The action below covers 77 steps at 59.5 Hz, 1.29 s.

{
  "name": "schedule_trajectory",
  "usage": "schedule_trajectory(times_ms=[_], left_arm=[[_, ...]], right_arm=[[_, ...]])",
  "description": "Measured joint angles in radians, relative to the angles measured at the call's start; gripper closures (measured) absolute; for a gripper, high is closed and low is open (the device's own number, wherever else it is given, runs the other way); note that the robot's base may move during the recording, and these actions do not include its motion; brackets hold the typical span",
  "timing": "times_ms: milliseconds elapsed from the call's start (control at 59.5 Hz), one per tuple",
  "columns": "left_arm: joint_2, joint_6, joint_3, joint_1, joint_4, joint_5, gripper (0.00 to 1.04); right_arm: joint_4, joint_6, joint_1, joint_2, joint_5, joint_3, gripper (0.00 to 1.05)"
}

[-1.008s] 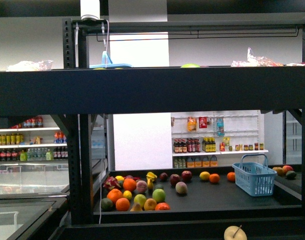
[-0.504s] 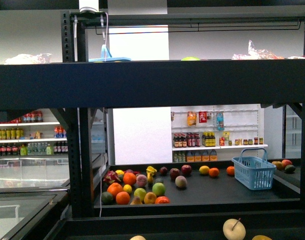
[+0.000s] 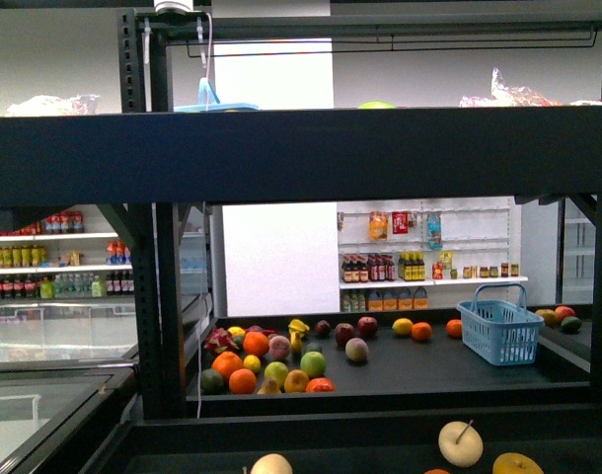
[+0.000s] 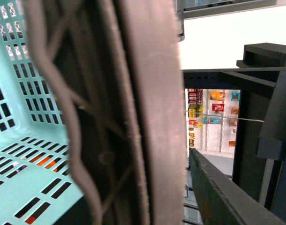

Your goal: Pick lemon from shelf

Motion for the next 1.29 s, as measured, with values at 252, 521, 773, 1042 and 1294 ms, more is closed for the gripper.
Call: schedule_trajectory(times_ms=[252,521,773,1042,1294], left_arm=[[-0.003,0.027,0.001,0.009,-0.032,0.002,0.89],[-0.103,0.278,0.001,-0.108,-0.164,0.017,0.9],[-0.189,0.482,0.006,-0.309,-0.215,0.063,0.9],[-0.159,0.534,0.048,-0.565,-0.212,0.072,0.9],[-0.065,0.568,0.08,-0.705,-0.203,0.066,0.9]], right_arm=[[0.0,0.0,0.0,0.0,0.0,0.0,0.02],[0.0,0.0,0.0,0.0,0.0,0.0,0.02],[0.0,0.0,0.0,0.0,0.0,0.0,0.02],[0.0,0.0,0.0,0.0,0.0,0.0,0.02],[0.0,0.0,0.0,0.0,0.0,0.0,0.02]])
